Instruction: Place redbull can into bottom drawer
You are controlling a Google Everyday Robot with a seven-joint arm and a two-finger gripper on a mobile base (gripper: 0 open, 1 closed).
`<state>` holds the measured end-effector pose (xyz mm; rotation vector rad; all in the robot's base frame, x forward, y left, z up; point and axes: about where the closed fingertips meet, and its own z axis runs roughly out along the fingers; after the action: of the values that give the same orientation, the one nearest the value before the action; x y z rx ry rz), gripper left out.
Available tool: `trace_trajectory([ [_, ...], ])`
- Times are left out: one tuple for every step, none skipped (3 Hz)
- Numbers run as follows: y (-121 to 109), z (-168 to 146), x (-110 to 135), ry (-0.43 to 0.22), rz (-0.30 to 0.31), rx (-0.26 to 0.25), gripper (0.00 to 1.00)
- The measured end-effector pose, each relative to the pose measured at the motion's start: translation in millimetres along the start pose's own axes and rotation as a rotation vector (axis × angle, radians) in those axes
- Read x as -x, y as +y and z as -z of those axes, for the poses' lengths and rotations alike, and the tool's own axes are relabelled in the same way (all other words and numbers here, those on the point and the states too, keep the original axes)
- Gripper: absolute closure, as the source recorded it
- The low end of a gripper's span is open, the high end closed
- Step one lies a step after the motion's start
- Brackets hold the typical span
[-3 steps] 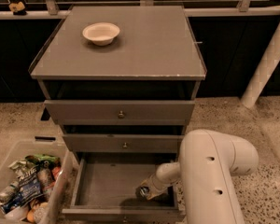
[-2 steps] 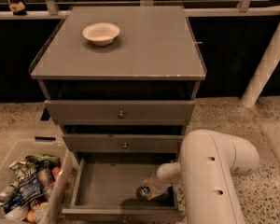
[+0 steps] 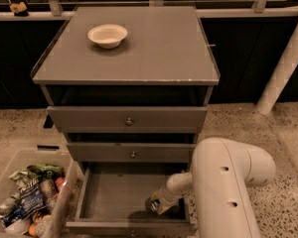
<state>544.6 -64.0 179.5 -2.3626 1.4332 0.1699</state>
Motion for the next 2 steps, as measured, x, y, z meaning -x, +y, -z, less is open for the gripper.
trace_trajectory([
  [0.0, 0.0, 0.0, 0.000, 0.000, 0.000, 0.13],
  [0.0, 0.0, 0.0, 0.000, 0.000, 0.000, 0.00],
])
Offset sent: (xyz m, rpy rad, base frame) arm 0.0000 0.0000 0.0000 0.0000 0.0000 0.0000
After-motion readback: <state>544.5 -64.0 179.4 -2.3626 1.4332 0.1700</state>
